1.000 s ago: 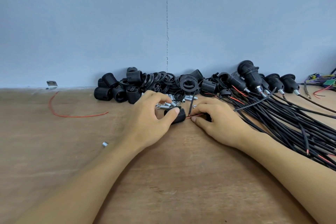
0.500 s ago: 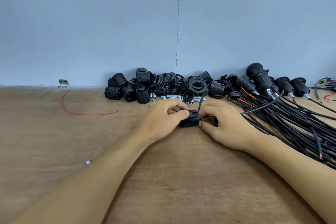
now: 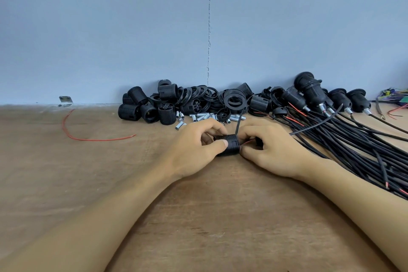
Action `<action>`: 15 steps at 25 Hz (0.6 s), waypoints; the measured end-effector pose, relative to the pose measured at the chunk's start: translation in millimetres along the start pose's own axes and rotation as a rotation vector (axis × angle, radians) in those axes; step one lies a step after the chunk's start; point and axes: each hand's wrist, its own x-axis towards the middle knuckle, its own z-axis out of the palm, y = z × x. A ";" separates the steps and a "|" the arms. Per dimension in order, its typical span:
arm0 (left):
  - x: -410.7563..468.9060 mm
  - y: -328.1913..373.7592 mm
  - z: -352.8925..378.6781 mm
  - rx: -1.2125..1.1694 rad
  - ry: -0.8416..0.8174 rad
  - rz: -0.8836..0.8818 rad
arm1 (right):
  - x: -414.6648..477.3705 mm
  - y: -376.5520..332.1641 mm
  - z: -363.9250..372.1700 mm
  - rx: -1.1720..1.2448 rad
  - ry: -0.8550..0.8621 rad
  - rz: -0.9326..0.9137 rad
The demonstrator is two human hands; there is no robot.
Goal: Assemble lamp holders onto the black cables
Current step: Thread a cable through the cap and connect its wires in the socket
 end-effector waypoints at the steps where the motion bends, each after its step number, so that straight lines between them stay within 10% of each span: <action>1: -0.9 -0.6 -0.8 -0.010 0.003 0.007 | -0.2 1.9 -0.6 0.020 0.000 0.003; 15: 0.3 -11.2 -9.9 -0.122 -0.014 0.027 | -2.5 -0.4 -9.8 0.414 0.029 0.217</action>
